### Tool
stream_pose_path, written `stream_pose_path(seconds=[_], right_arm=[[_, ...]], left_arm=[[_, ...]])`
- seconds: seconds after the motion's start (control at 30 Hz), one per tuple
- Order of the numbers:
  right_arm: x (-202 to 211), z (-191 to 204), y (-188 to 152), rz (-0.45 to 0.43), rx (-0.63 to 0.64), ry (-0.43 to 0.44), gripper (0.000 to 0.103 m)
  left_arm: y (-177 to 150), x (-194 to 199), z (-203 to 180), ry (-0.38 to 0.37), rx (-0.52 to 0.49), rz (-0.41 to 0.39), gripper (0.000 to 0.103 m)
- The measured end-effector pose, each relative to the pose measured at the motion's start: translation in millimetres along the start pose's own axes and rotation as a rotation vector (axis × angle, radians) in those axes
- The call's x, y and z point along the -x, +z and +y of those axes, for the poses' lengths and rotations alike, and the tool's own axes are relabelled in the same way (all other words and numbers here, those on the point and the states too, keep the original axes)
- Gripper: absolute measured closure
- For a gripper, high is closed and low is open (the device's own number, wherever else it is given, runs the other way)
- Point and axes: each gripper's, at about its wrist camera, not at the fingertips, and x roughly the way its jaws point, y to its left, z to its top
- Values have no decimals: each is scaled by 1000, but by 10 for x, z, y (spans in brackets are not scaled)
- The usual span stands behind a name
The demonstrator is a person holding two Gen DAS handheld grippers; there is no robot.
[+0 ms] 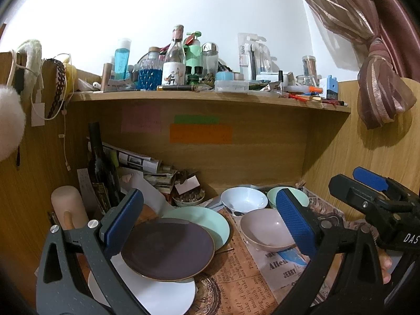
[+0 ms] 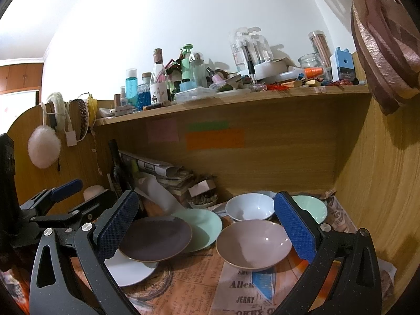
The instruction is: Organize plates and bowls
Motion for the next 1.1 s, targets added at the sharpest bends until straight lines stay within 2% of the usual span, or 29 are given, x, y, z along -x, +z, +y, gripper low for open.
stream_pose_path(seconds=[0.27, 0.43, 0.63, 0.77, 0.87, 1.0, 1.1], right_arm=[[-279, 31, -130, 44, -8, 14, 0], [-607, 63, -248, 146, -10, 48, 0], [-978, 151, -443, 244, -1, 61, 0], [-1242, 216, -585, 318, 8, 70, 1], [-1425, 277, -708, 381, 34, 62, 14], [-1635, 274, -848, 461, 12, 85, 25], [-1782, 253, -930, 514, -8, 91, 36]], left_arm=[[-136, -210, 221, -14, 20, 73, 0], [-303, -447, 507, -31, 39, 185, 0], [-542, -746, 909, 28, 54, 308, 1], [-644, -967, 1225, 49, 88, 399, 14], [-700, -1112, 1412, 69, 102, 450, 20], [-779, -1287, 1598, 96, 101, 501, 26], [-845, -1423, 1704, 97, 103, 550, 37]])
